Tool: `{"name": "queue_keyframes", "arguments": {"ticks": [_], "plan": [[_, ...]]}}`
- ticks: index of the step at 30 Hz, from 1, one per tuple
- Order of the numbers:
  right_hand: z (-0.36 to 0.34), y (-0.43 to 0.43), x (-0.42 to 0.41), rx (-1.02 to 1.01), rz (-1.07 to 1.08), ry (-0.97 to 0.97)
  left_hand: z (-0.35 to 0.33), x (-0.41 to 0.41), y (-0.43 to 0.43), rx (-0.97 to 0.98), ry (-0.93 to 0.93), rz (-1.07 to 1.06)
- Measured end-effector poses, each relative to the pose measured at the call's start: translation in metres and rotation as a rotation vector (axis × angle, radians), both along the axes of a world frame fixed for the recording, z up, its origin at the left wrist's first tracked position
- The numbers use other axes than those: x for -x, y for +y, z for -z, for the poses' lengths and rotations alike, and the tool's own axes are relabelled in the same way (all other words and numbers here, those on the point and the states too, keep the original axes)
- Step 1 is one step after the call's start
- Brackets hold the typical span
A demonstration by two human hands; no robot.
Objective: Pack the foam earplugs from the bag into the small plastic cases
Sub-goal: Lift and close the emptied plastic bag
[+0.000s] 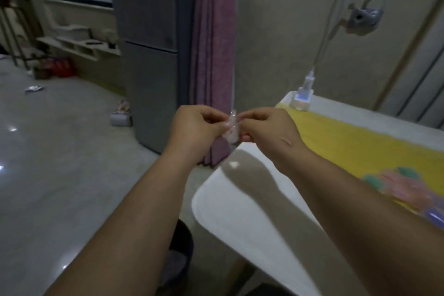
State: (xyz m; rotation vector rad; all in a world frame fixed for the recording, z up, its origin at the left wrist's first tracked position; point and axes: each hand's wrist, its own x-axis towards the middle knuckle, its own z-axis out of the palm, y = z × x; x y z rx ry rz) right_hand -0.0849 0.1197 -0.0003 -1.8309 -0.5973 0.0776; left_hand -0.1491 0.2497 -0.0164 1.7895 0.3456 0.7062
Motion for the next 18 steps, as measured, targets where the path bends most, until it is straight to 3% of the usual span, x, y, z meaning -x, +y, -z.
{"name": "queue_keyframes", "arguments": {"ticks": [11, 18], "plan": [[0.026, 0.127, 0.021, 0.633, -0.242, -0.148, 0.051, 0.057, 0.101, -0.006, 0.254, -0.193], [0.05, 0.159, 0.018, 0.786, -0.246, -0.13, 0.084, 0.06, 0.13, 0.016, 0.335, -0.241]]}}
